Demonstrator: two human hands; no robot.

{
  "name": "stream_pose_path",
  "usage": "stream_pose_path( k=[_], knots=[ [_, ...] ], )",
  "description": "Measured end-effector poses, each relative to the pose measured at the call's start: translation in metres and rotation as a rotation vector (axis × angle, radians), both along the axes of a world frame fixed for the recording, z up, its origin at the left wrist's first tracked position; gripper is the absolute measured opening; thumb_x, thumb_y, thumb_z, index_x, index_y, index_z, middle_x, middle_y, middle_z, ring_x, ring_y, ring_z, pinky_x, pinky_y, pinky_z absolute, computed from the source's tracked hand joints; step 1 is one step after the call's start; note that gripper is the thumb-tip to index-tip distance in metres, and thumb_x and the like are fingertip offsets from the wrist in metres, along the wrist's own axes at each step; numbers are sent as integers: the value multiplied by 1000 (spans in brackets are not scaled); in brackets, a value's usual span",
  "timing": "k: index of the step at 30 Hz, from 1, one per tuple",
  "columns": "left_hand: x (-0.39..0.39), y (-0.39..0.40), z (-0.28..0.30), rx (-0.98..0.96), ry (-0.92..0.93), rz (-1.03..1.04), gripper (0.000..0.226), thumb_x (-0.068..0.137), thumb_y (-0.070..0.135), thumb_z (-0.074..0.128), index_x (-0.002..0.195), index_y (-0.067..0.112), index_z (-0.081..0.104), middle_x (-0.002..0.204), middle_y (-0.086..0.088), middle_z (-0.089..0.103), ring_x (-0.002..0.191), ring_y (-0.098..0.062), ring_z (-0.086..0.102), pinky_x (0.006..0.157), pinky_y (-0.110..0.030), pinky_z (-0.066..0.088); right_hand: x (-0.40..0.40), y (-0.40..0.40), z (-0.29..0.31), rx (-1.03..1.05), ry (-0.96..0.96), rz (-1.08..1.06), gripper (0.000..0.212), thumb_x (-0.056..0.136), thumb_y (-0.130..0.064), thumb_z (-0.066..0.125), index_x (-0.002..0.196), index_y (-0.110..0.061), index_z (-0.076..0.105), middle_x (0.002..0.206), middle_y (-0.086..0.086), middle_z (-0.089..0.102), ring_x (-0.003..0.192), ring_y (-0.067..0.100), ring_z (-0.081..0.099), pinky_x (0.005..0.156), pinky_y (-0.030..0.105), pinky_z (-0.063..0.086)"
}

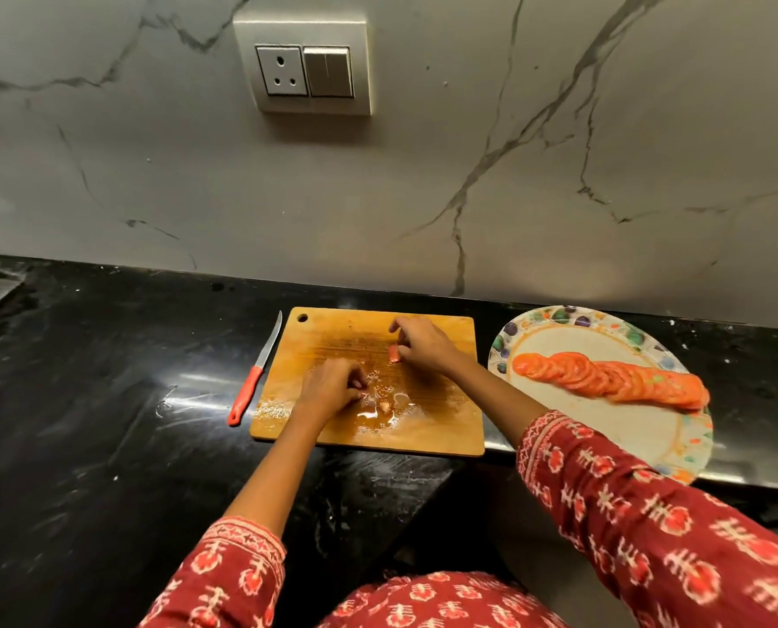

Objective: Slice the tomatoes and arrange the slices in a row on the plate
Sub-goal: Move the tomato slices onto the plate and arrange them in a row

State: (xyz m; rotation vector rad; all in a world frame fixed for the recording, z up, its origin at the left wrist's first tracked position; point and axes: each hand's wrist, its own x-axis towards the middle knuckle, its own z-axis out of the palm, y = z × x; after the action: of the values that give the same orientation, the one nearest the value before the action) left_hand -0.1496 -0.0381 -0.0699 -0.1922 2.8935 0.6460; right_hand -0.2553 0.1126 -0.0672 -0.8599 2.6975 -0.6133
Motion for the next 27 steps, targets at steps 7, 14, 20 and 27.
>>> stream_pose_path(
  k=[7,14,20,27],
  knots=[
    [-6,3,2,-104,24,29,17,80,20,70,96,20,64,102,3,65,100,-15,58,84,-32,46,-8,-3,-5,114,5,15,33,88,-13,61,121,-11,56,120,10,58,109,23,54,88,32,47],
    [-5,4,-1,-156,14,38,18,80,22,70,97,22,62,101,2,64,101,-18,56,81,-34,46,-6,-10,3,104,-88,42,10,84,-11,66,93,-11,61,103,9,64,88,14,54,72,26,43],
    [-4,-1,1,-81,-63,74,9,82,23,68,83,17,62,89,4,63,88,-12,58,80,-28,47,3,35,10,-161,-153,-127,11,82,-10,67,85,-14,58,88,6,64,84,19,63,80,36,52],
    [-13,1,4,-2,-89,69,12,82,16,66,77,19,56,86,1,64,86,-15,60,80,-32,47,19,98,8,-237,-97,-382,19,77,-12,73,91,-3,65,76,5,62,69,12,55,61,23,42]
  ],
)
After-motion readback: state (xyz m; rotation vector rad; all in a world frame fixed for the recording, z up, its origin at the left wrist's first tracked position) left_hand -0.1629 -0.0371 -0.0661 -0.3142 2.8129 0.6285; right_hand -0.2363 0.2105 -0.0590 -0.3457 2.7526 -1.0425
